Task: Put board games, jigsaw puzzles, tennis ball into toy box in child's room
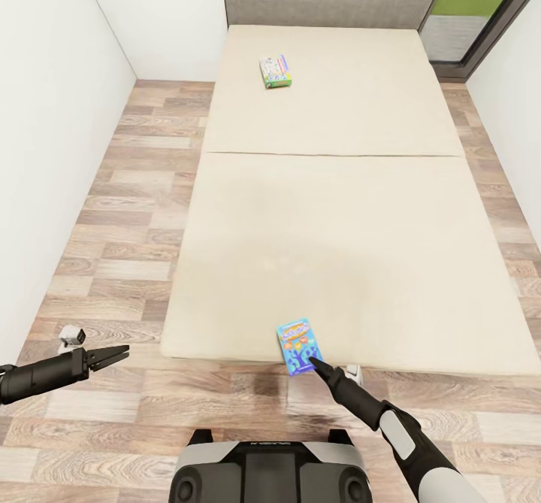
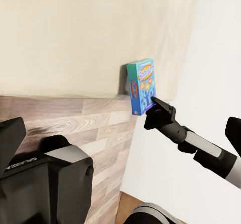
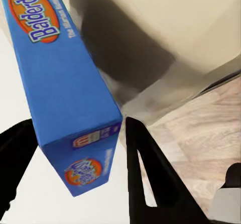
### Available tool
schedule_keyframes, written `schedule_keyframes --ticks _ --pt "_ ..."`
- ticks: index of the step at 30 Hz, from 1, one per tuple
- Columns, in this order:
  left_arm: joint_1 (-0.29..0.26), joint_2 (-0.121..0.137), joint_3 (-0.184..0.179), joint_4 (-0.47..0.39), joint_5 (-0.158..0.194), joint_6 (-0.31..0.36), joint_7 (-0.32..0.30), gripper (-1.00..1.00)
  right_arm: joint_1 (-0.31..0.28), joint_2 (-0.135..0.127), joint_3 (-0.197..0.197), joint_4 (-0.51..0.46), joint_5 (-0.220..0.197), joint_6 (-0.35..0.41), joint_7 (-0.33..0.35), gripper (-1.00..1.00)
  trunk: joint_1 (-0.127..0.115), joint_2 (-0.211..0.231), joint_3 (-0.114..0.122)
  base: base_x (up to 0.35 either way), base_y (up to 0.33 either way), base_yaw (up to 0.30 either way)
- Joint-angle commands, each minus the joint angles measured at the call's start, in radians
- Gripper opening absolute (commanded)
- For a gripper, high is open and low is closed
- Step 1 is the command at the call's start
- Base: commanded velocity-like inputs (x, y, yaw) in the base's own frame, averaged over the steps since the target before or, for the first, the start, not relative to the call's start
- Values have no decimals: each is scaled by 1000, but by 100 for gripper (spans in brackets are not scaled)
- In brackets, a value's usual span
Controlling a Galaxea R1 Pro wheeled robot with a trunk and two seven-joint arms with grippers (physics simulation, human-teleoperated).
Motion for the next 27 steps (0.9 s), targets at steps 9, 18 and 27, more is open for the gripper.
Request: schedule_keyframes --ticks 9,18,27 --pt "0 0 -3 0 4 17 -4 100 0 0 -2 1 -5 8 1 -100 -19 35 15 0 0 0" --pt "0 0 -4 0 4 20 -4 100 0 0 -2 1 -5 8 2 -100 -54 98 43 0 0 0" --pt "-2 0 -1 1 -2 23 -4 100 0 -1 -1 -21 -5 10 12 -100 -88 161 72 0 0 0"
